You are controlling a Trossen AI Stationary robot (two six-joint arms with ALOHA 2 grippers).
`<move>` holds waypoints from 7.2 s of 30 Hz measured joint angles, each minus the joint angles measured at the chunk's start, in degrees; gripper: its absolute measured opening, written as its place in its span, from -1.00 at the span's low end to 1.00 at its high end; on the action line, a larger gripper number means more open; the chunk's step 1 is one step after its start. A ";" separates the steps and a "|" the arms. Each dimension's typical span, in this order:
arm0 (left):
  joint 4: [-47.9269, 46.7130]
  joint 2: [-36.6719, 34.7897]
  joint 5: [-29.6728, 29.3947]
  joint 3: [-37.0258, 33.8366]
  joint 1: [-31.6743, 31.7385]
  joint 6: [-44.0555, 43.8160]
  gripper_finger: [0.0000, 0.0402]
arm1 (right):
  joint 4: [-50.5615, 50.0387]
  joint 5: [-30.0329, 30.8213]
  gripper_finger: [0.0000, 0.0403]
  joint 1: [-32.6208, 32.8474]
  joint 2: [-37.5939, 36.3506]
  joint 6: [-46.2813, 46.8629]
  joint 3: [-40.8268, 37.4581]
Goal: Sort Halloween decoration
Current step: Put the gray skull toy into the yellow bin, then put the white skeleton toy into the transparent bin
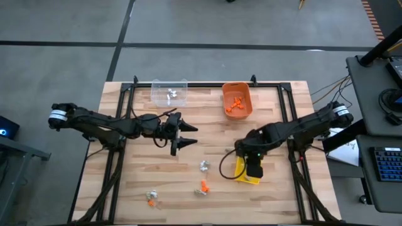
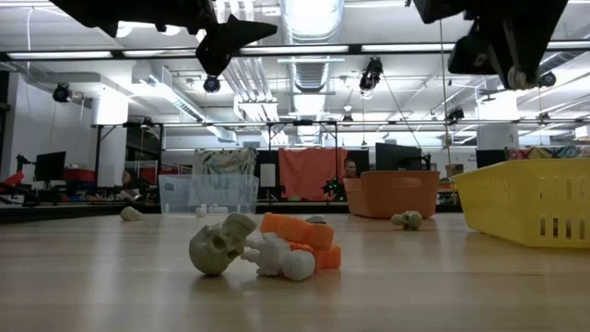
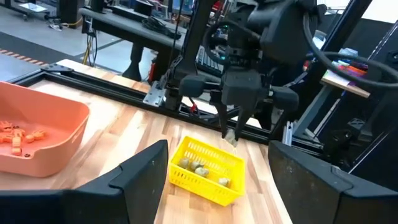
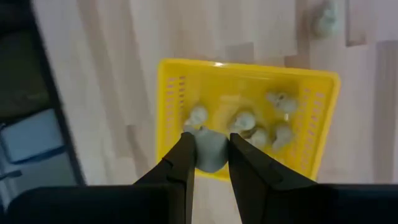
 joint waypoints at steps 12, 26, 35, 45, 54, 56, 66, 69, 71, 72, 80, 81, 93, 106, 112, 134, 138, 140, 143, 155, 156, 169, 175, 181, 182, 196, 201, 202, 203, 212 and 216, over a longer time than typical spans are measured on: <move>-1.13 0.38 0.02 0.00 -0.07 -1.05 0.29 | 0.74 2.19 -0.29 -0.15 2.76 1.29 -2.83; -26.55 -0.06 -10.74 1.26 -0.07 -12.78 0.29 | 26.28 11.13 -0.07 -2.82 2.65 -22.35 -3.78; -71.74 3.47 -24.11 8.50 2.74 -31.53 0.29 | 40.14 11.30 -0.17 -9.47 2.65 -36.57 -4.39; -73.12 8.15 -12.94 9.27 2.70 -29.97 0.29 | 44.00 11.20 -0.24 -15.89 2.65 -30.28 -6.38; -73.12 8.36 -1.45 9.76 -2.58 -32.37 0.29 | 36.29 11.12 -0.36 -20.26 2.65 -18.41 -8.62; -73.07 8.36 2.10 10.42 -4.57 -34.53 0.29 | 35.49 11.06 -0.39 -20.26 2.65 -19.07 -8.48; -72.49 8.42 9.84 14.76 -19.16 -52.59 0.29 | 37.54 10.98 -0.48 -20.24 2.63 -24.42 -8.05; -71.92 8.42 9.67 15.26 -23.90 -54.97 0.29 | 37.58 10.98 -0.50 -20.24 2.63 -24.76 -8.05; -70.55 8.42 8.87 15.26 -27.42 -54.76 0.29 | 37.59 10.98 -0.52 -20.24 2.63 -24.85 -8.05; -69.83 8.42 8.27 15.26 -29.36 -54.40 0.29 | 37.72 10.98 -0.53 -20.24 2.63 -25.05 -8.05; -69.33 8.91 -1.33 15.21 -40.76 -55.29 0.29 | 38.70 11.01 -0.58 -20.24 2.63 -26.50 -8.05; -68.93 9.38 -1.27 15.19 -41.45 -55.71 0.29 | 38.85 11.02 -0.58 -20.24 2.63 -26.64 -8.05; -72.34 22.39 1.36 20.93 -43.14 -51.96 0.29 | 41.21 11.06 -0.58 -20.24 2.63 -27.39 -7.92; -77.85 31.40 -1.33 26.11 -43.21 -45.32 0.24 | 41.22 11.04 -0.59 -20.24 2.63 -27.63 -7.92; -77.98 31.92 -1.36 26.03 -43.21 -44.98 0.05 | 41.38 11.04 -0.60 -20.24 2.63 -28.13 -7.92; -80.18 30.33 -4.29 26.03 -43.21 -45.12 -0.96 | 42.62 11.02 -0.64 -20.24 2.63 -28.83 -7.92; -82.85 28.37 -9.95 26.03 -42.78 -46.28 -0.98 | 42.64 11.03 -0.65 -20.24 2.63 -29.48 -7.92; -85.98 27.53 -13.29 26.03 -42.02 -47.97 -0.99 | 42.66 11.03 -0.64 -20.24 2.63 -29.57 -7.92; -89.35 26.39 -17.38 26.02 -40.73 -50.11 -0.99 | 42.69 11.04 -0.62 -20.24 2.63 -29.61 -7.92; -88.03 25.12 -23.78 25.97 -36.47 -52.76 -1.00 | 42.71 11.02 -0.66 -20.24 2.63 -29.61 -7.92; -87.90 25.12 -24.40 25.97 -36.30 -52.76 -1.00 | 42.70 11.02 -0.65 -20.24 2.63 -29.61 -7.92; -86.08 25.12 -26.99 26.01 -35.89 -52.78 -0.87 | 42.73 11.04 -0.66 -20.24 2.63 -29.70 -7.92; -86.15 25.12 -22.20 26.03 -35.87 -55.55 -0.82 | 42.73 11.04 -0.62 -20.24 2.62 -29.68 -7.92; -90.57 25.12 -11.40 26.05 -36.49 -64.90 -0.68 | 42.71 11.04 -0.63 -20.24 2.63 -29.68 -7.92; -90.68 25.12 -10.90 26.05 -36.92 -64.85 -0.65 | 42.72 11.04 -0.64 -20.24 2.62 -29.70 -7.92; -90.39 25.12 -13.20 26.03 -39.01 -61.54 -0.18 | 42.73 11.04 -0.61 -20.24 2.63 -30.02 -8.37; -85.85 25.27 -16.20 24.80 -41.56 -55.13 -0.18 | 42.71 11.04 -0.62 -20.24 2.63 -30.20 -8.42; -84.31 25.27 -16.56 24.11 -42.01 -54.44 -0.19 | 42.73 11.04 -0.63 -20.24 2.63 -30.18 -8.42; -82.87 25.27 -16.71 23.17 -42.40 -54.24 -0.19 | 42.72 11.04 -0.63 -20.24 2.62 -30.18 -8.42; -79.25 25.32 -16.99 15.15 -42.73 -55.98 -0.20 | 42.73 11.04 -0.64 -20.24 2.61 -29.75 -8.42; -76.56 25.34 -16.11 13.19 -42.77 -54.57 -0.21 | 42.83 11.04 -0.62 -20.24 2.61 -29.68 -8.42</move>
